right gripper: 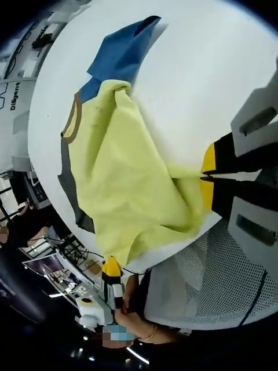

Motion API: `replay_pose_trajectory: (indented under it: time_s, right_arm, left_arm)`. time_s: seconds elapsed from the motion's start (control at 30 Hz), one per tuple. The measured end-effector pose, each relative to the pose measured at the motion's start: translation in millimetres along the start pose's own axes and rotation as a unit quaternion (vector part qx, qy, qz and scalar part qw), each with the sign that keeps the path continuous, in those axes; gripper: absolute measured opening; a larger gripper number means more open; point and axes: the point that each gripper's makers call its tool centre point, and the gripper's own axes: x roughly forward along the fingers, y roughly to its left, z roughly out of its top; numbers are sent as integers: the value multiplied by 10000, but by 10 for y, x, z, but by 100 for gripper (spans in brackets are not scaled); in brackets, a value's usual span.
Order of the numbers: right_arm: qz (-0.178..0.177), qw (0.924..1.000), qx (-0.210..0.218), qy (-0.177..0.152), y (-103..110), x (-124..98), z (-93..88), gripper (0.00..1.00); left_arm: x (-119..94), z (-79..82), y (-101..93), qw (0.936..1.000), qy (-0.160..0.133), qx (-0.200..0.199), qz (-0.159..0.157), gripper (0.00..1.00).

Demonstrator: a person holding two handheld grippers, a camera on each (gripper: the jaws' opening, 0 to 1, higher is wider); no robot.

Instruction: Fold the garment on the visible template until the final outline fits inside the template.

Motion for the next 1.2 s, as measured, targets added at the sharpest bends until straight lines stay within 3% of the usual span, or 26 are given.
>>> replay_pose_trajectory:
  time_s: [0.23, 0.33, 0.43, 0.63, 0.77, 0.87, 1.03, 1.2]
  right_arm:
    - [-250, 9996, 124, 68, -90, -176, -115, 0]
    - [-385, 9990, 194, 104, -129, -257, -167, 0]
    - [-522, 9982, 274, 96, -174, -344, -207, 0]
    - [-760, 9957, 429, 306, -216, -471, -364, 0]
    - [-839, 9939, 546, 459, -206, -498, -467, 0]
    - [-967, 9917, 449, 715, -215, -510, -576, 0]
    - [-999, 9902, 447, 872, -171, -507, -640, 0]
    - [-1056, 9861, 117, 1278, -147, -478, -764, 0]
  left_arm:
    - [8, -10, -152, 9997, 115, 73, -224, 1]
    - [5, 5, -234, 9989, 30, 388, -261, 1]
    - [3, -100, -383, 9966, 316, 573, -508, 1]
    - [-35, -330, -447, 9917, 928, 754, -474, 1]
    - [-105, -500, -413, 9877, 1396, 603, -350, 1]
    - [-118, -559, -422, 9855, 1477, 767, -320, 1]
    - [-145, -698, -420, 9795, 1775, 920, -252, 1]
    - [-157, -807, -410, 9725, 2084, 1014, -208, 1]
